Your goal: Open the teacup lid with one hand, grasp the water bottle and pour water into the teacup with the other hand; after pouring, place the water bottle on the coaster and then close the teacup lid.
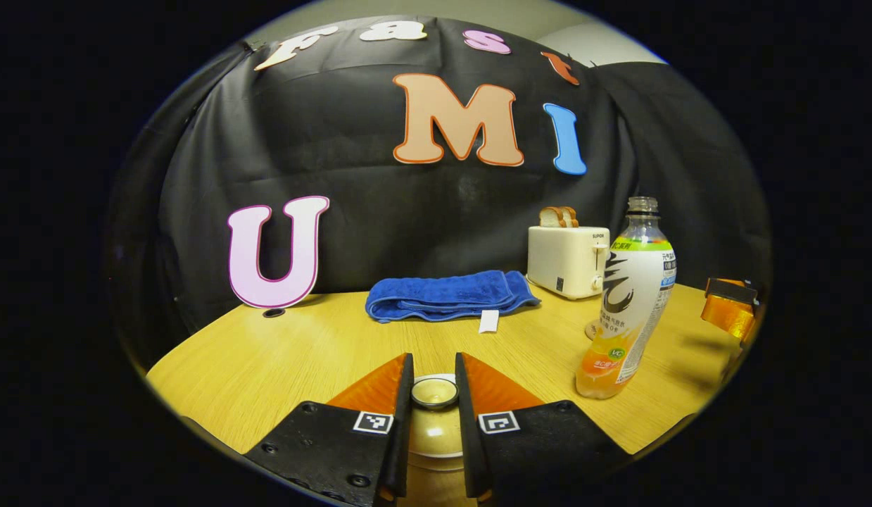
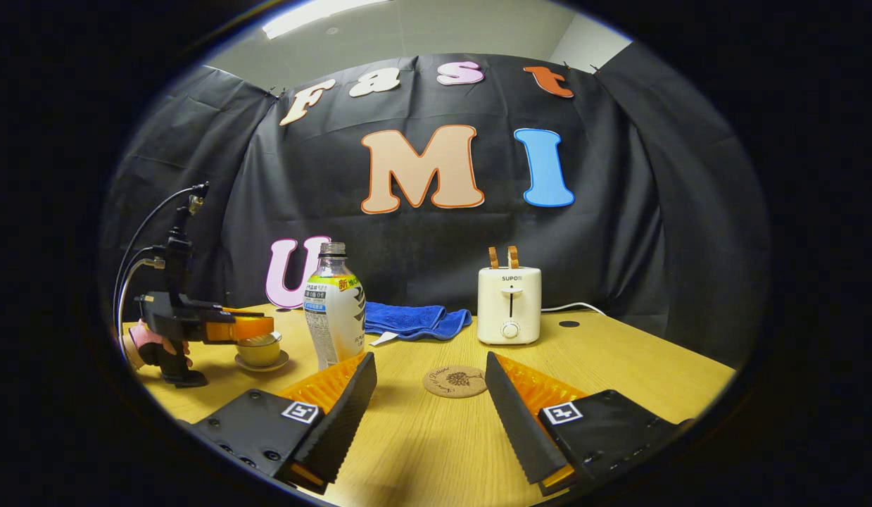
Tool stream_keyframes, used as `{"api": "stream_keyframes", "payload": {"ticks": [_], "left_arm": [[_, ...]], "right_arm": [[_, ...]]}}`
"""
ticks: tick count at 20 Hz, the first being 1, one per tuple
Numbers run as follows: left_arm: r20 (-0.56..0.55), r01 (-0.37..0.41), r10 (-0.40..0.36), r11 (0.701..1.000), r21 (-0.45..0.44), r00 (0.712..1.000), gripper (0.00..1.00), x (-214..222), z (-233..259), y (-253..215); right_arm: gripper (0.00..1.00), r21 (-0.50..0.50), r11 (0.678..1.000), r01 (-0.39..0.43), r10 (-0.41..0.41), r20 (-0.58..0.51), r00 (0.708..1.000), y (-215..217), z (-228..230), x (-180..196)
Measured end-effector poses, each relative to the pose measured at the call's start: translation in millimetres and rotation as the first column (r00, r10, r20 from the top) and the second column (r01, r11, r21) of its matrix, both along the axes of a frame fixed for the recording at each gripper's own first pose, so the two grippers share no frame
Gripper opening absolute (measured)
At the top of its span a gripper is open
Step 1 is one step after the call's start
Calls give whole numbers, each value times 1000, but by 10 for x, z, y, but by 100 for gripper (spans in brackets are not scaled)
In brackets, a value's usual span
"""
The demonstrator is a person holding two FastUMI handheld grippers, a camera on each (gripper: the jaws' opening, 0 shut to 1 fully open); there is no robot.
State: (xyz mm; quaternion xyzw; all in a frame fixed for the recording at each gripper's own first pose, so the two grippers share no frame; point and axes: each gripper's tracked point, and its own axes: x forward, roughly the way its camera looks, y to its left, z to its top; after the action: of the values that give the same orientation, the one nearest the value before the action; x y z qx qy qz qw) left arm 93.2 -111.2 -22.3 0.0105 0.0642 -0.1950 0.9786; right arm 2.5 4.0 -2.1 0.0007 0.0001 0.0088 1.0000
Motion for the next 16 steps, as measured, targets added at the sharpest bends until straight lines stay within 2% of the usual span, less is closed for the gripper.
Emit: {"api": "stream_keyframes", "payload": {"ticks": [2, 8, 14, 15, 16], "left_arm": [[22, -21, 22, 999, -29, 1000, 29, -3, 53, 51], [44, -79, 81, 996, -46, 996, 29, -45, 93, 217], [103, -136, 142, 989, -59, 985, 29, -164, 182, 532], [111, -146, 152, 987, -61, 982, 29, -184, 190, 589], [112, -155, 160, 986, -57, 981, 29, -197, 197, 642]], "right_arm": [[98, 0, 1000, -15, 15, 0, 1000, 35, -4, -5], [94, 5, 993, -122, 122, -8, 993, 304, -30, 97], [94, 8, 984, -176, 176, -12, 984, 601, -40, 244], [98, 7, 984, -176, 176, -12, 984, 635, -46, 274], [98, 8, 984, -181, 181, -12, 983, 687, -48, 304]]}}
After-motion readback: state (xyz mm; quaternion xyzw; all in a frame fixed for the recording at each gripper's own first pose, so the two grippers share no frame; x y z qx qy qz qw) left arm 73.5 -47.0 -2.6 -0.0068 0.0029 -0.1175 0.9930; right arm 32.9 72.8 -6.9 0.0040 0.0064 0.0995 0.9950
